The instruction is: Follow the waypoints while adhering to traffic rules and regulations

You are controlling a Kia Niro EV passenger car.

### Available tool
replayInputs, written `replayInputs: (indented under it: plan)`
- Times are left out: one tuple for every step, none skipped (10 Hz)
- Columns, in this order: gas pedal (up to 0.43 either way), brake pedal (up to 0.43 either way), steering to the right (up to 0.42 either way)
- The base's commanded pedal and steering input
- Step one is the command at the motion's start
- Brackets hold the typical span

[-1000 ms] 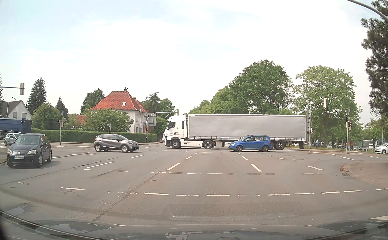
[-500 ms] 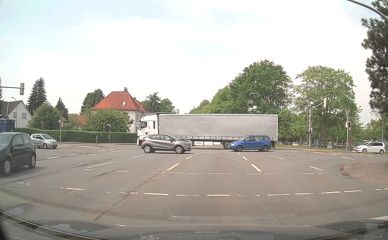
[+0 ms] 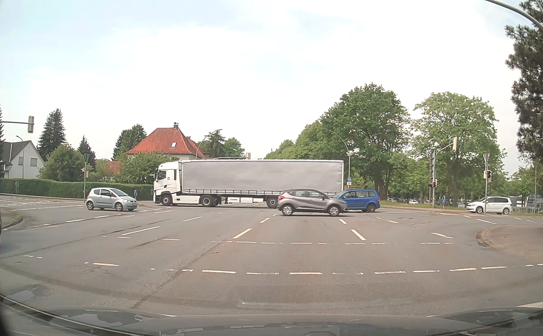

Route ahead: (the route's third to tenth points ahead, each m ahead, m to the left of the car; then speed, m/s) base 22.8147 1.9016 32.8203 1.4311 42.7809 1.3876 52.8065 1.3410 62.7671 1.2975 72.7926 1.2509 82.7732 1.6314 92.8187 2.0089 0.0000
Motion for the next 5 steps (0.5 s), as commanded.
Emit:
replayInputs:
  plan:
    - [0.0, 0.0, 0.0]
    - [0.0, 0.0, 0.0]
    - [0.0, 0.0, 0.0]
    - [0.0, 0.0, 0.0]
    - [0.0, 0.0, 0.0]
